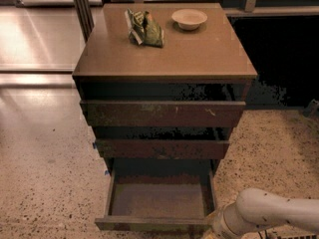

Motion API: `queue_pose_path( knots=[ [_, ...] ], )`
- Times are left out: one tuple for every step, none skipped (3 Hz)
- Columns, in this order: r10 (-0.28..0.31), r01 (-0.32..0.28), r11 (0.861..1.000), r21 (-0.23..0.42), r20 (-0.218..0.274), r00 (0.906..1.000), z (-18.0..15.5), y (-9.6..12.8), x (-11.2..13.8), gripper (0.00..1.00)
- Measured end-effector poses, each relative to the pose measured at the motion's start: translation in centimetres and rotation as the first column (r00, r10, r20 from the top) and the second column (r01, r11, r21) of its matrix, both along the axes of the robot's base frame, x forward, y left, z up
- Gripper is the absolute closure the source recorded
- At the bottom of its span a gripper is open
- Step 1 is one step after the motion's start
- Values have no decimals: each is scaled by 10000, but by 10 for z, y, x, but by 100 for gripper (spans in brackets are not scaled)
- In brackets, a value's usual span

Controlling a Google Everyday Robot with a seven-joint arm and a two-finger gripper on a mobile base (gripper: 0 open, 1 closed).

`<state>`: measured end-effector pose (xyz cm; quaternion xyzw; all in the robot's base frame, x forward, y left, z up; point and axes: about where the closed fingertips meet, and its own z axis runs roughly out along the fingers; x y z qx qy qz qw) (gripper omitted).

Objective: Close bottom drawer

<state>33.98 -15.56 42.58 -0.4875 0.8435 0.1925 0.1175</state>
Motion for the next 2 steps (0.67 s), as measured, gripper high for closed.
queue_pose_path(
  knots=[
    [-183, 194, 9987, 462, -253, 9995, -21, 5, -3, 65],
    [-412, 483, 9927, 1106, -661, 9970, -64, 19, -5, 88]
  ],
)
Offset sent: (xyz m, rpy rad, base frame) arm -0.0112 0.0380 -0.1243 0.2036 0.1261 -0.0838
